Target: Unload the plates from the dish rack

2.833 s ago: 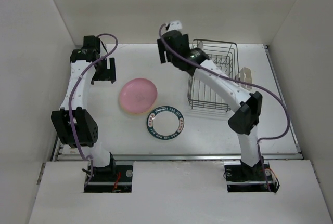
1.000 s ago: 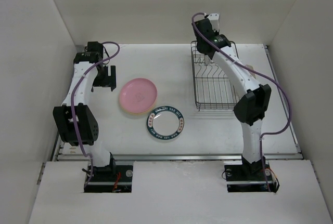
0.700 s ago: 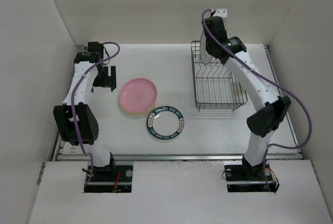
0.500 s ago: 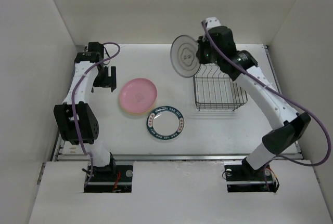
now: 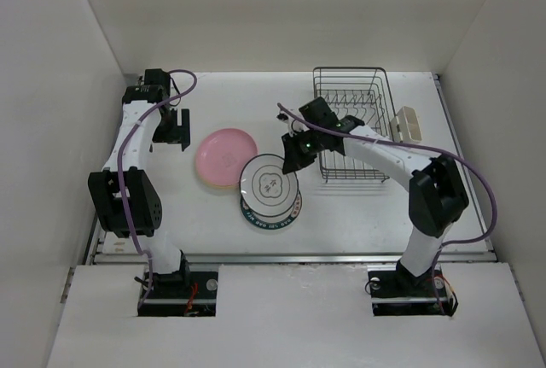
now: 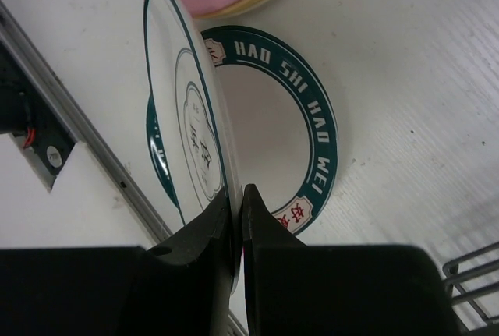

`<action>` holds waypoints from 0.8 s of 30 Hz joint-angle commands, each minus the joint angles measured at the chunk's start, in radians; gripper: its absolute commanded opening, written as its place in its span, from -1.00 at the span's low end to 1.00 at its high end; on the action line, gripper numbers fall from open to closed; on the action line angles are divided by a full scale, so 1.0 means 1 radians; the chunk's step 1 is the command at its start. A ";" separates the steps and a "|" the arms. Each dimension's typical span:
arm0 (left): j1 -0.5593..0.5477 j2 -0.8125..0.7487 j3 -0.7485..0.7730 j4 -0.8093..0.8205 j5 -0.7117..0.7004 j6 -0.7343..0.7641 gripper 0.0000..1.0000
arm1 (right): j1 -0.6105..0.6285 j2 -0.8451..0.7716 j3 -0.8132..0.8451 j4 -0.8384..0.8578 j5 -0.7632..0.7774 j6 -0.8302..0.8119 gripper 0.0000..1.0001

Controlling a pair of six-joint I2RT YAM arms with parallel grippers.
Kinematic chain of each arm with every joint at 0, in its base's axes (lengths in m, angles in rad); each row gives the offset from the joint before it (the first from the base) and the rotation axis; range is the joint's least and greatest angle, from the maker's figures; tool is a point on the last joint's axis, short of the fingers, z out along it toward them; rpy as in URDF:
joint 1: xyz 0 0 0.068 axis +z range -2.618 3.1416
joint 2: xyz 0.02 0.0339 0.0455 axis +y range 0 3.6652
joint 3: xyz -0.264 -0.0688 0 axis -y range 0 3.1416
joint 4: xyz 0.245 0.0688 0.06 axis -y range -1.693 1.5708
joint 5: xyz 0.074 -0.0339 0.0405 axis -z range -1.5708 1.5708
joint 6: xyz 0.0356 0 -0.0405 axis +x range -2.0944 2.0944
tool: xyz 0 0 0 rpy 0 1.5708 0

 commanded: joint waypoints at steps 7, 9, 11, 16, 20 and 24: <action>0.007 -0.004 0.024 -0.023 -0.015 0.007 0.67 | 0.013 0.044 0.015 0.005 -0.087 -0.083 -0.70; 0.007 -0.004 0.024 -0.023 -0.015 0.007 0.67 | 0.014 0.044 0.025 -0.015 -0.063 -0.103 -0.60; 0.007 -0.004 0.024 -0.023 -0.015 0.007 0.67 | 0.023 0.044 0.025 -0.024 -0.041 -0.113 -0.39; 0.007 -0.004 0.024 -0.023 -0.015 0.007 0.67 | 0.058 0.064 0.075 -0.070 0.074 -0.122 0.35; 0.007 -0.004 0.024 -0.023 -0.024 0.007 0.67 | 0.087 0.064 0.135 -0.113 0.272 -0.122 0.46; 0.007 -0.004 0.024 -0.023 -0.024 0.007 0.67 | 0.122 0.085 0.181 -0.174 0.433 -0.122 0.48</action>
